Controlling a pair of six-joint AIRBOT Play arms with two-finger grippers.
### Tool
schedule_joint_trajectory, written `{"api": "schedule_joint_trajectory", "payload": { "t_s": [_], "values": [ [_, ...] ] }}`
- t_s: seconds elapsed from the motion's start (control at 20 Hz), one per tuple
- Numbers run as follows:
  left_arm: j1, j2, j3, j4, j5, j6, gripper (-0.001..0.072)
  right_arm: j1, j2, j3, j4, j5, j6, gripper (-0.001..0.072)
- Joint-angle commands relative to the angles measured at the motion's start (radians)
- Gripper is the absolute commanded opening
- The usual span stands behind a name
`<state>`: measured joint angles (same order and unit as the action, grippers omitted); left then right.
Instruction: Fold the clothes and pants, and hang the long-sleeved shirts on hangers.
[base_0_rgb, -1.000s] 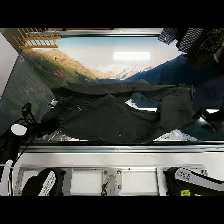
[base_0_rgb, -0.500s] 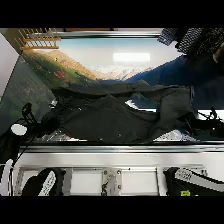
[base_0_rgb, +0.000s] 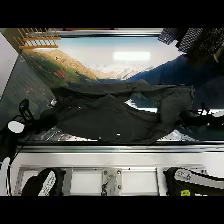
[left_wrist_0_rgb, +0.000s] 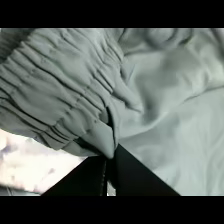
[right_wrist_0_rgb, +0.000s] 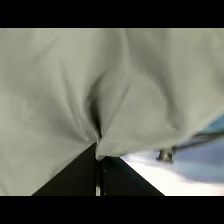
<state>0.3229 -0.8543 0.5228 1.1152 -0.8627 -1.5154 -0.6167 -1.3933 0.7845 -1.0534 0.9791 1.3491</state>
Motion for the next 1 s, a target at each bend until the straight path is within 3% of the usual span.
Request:
{"api": "schedule_joint_trajectory", "payload": {
  "t_s": [0.0,0.3,0.45,0.6,0.95],
  "values": [
    [0.0,-0.087,0.196,0.018,0.01,0.0,0.001,0.018,0.007,0.217,-0.098,0.11,0.142,0.0017],
    [-0.083,-0.392,0.962,0.012,-0.051,0.001,0.0011,0.142,0.005,0.816,-0.099,0.136,0.235,0.0018],
    [-0.092,-0.457,1.16,0.048,-0.128,0.001,0.0011,0.157,0.023,0.9,-0.127,0.14,0.233,0.0018],
    [-0.092,-0.428,1.037,0.126,-0.159,-0.004,0.001,0.158,0.036,0.812,-0.263,0.19,0.229,0.0018],
    [-0.099,-0.198,0.241,0.198,-0.074,-0.002,0.0011,0.145,0.087,0.223,-0.324,0.036,0.184,0.003]
  ]
}}
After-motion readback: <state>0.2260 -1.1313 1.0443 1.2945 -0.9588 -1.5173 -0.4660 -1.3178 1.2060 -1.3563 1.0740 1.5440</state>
